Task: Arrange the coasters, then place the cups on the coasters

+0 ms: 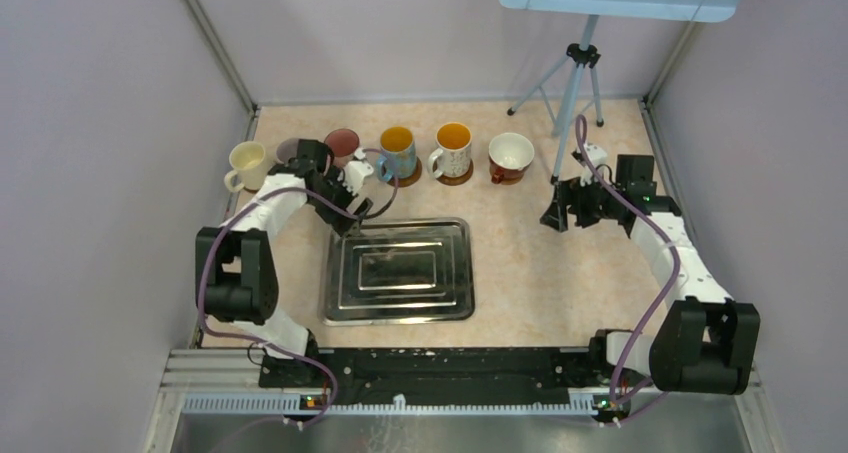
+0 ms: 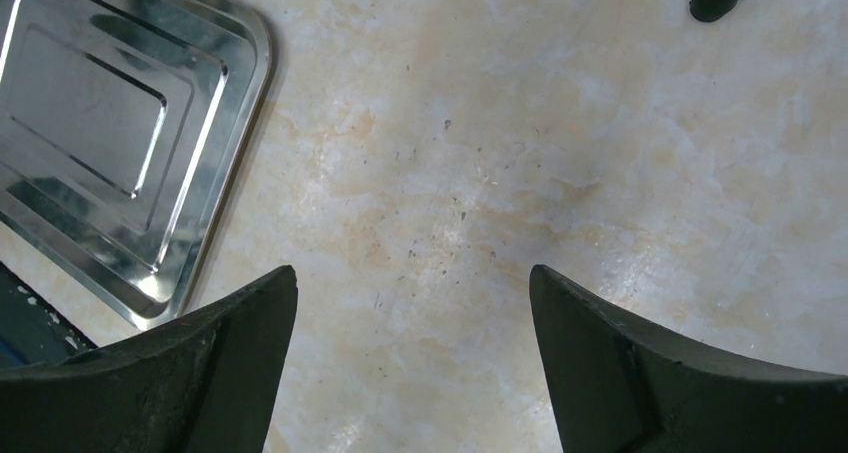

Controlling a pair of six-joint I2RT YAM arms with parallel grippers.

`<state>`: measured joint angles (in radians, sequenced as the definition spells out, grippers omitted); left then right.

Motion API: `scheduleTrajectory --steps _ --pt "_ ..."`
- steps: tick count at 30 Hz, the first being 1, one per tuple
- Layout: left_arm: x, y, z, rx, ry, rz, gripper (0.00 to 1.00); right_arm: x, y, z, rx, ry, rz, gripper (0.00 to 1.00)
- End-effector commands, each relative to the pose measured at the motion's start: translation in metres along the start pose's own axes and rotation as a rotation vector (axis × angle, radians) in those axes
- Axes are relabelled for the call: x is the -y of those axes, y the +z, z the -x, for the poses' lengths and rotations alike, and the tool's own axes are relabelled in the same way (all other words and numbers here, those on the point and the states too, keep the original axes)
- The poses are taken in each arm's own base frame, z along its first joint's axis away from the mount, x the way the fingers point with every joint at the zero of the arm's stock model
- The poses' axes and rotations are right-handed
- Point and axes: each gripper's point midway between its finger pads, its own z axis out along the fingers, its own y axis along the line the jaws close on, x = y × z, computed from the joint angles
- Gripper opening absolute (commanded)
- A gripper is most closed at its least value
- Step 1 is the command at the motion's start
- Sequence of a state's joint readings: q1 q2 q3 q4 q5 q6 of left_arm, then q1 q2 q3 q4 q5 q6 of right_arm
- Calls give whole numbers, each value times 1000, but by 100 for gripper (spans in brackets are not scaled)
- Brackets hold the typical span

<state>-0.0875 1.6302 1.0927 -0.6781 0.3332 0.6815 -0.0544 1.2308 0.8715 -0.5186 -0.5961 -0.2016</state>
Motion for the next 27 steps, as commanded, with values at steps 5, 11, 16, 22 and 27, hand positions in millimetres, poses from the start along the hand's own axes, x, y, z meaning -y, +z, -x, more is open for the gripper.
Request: scheduleTrajectory --steps 5,11,16,22,27 --pt "8 -84 82 231 -44 -11 99 -18 -21 45 100 -80 24 86" --pt "1 -111 107 337 -174 67 99 -34 -21 51 93 -165 -3 88" --pt "9 -115 100 397 -231 104 99 -39 -15 34 69 -200 -24 88" --pt "16 -118 85 436 -256 159 99 -37 -18 26 81 -208 -49 89" --pt "17 -122 81 455 -269 186 99 -40 -20 27 91 -199 -43 89"
